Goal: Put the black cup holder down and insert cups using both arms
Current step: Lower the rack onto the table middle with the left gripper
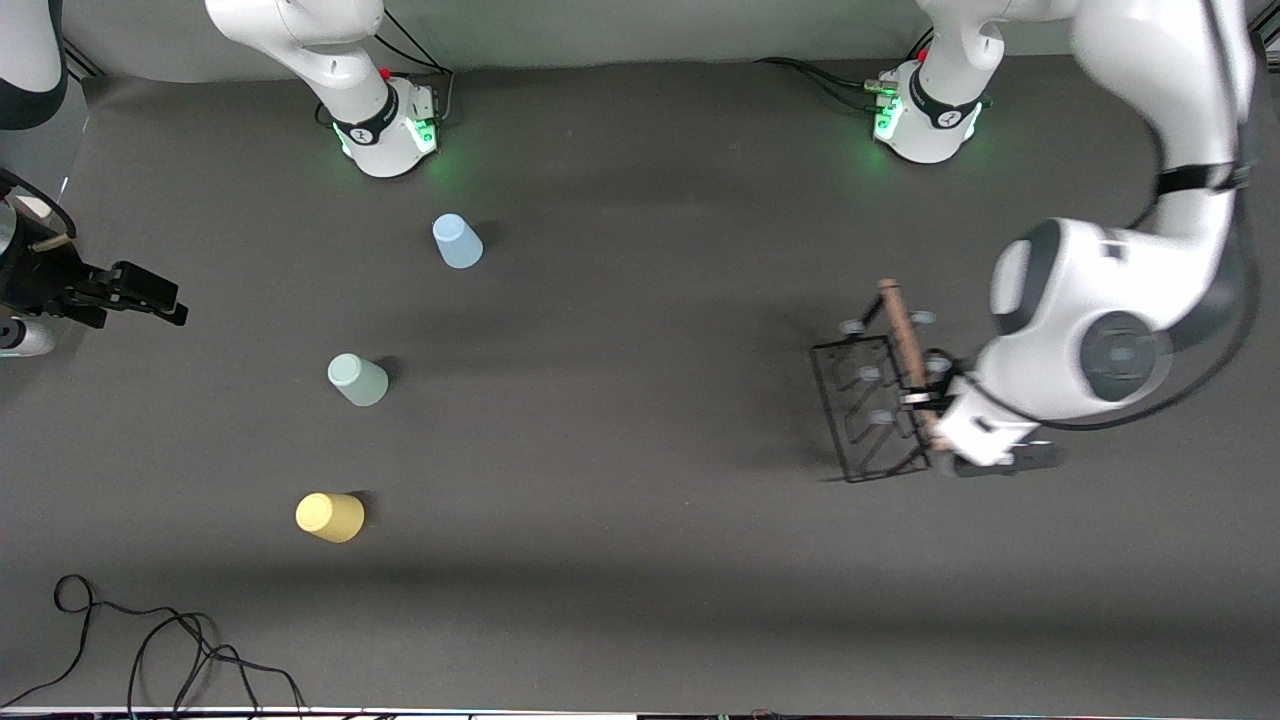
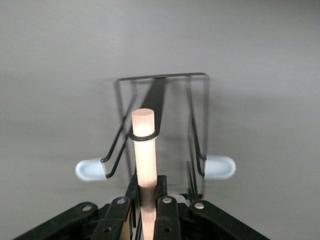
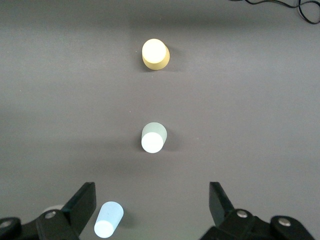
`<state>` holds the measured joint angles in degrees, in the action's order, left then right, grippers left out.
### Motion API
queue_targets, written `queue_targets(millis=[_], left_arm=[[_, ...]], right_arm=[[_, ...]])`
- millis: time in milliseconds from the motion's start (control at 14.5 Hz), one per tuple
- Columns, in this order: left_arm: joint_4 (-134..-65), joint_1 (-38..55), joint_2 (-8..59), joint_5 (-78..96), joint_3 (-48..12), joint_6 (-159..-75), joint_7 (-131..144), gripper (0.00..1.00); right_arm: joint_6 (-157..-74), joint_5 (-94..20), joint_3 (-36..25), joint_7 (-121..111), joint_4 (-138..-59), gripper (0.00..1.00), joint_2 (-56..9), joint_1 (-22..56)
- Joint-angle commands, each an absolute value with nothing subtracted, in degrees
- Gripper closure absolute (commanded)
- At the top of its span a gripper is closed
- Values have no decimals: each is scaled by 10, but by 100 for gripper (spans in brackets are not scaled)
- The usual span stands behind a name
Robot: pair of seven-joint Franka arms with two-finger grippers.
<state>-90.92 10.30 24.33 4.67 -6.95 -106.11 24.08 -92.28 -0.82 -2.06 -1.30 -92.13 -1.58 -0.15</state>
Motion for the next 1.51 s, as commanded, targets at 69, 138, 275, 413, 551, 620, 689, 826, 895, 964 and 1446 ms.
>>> queue_targets(millis=[69,138,275,413,551,620,689,826,895,964,1446], left_arm=[[-775,205,330,87,-60,-1036,356,100],[-761,228,341,92,-60,-1037,376,100],[-744,263,351,92,-60,-1043,407,100],[-734,295,359,92,-60,-1052,431,100],[-709,326,378,92,-60,-1061,440,100],[-696,340,389,92,-61,-1070,451,100],[-692,357,399,92,-60,-1088,460,100],[-693,386,414,90,-60,-1120,468,100],[-693,398,421,90,-59,-1135,469,100],[-693,402,424,90,-59,-1145,475,100],[-693,401,428,80,-59,-1151,441,0]], right_arm=[[-924,-19,-24,-4,-918,0,-17,4],[-926,-19,-24,-4,-922,0,-16,4],[-931,-19,-24,-4,-930,0,-13,5],[-931,-19,-24,-4,-930,0,-15,8],[-931,-19,-24,-4,-930,0,-14,8],[-930,-19,-23,-4,-930,0,-14,8],[-930,-19,-22,-4,-930,0,-14,9],[-931,-20,-20,-4,-936,0,-11,11],[-932,-20,-21,-4,-939,0,-8,20],[-931,-20,-21,-3,-940,0,-6,23],[-979,-25,-21,-4,-1075,0,82,26]])
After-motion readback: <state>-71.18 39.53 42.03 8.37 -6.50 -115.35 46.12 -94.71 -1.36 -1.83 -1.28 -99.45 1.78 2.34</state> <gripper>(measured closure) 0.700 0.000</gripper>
